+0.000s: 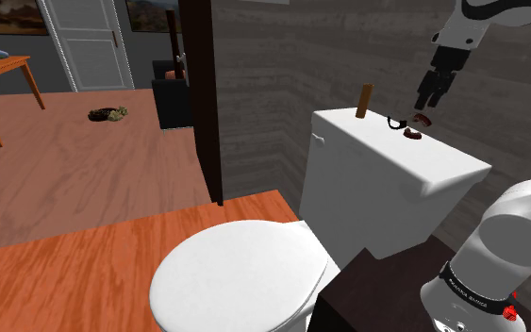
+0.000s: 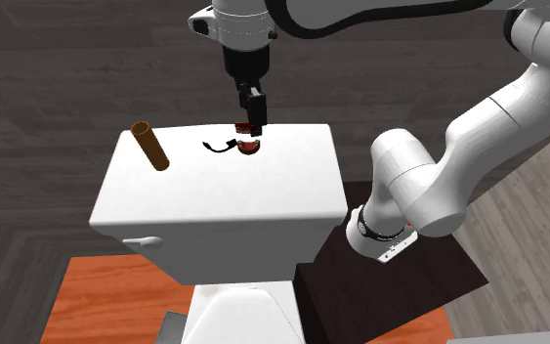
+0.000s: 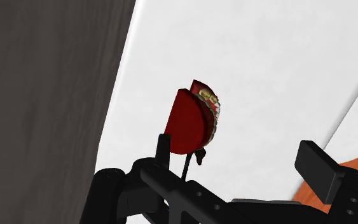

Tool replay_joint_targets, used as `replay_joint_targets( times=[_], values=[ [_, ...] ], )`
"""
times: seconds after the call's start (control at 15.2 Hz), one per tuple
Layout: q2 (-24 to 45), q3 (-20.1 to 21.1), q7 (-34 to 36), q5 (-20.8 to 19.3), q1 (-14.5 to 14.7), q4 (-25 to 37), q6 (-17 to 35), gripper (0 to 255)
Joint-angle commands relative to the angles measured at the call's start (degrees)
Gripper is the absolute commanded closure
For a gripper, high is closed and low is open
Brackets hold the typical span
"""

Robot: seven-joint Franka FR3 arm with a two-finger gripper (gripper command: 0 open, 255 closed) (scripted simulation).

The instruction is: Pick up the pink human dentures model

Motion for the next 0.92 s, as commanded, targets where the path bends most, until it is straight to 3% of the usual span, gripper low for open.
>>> replay_joint_targets(
  times=[0.0, 0.59, 0.66, 0.86],
  values=[
    [1.41, -2.29, -2.48, -1.02, -0.31, 1.10, 1.10, 0],
    [0.64, -3.21, -2.55, -1.89, -0.87, -5.18, 6.62, 0],
    [0.79, -3.24, -2.54, -1.87, -0.82, -5.21, 6.81, 255],
    [0.70, -3.20, -2.52, -1.88, -0.84, -5.27, 6.77, 255]
  ],
)
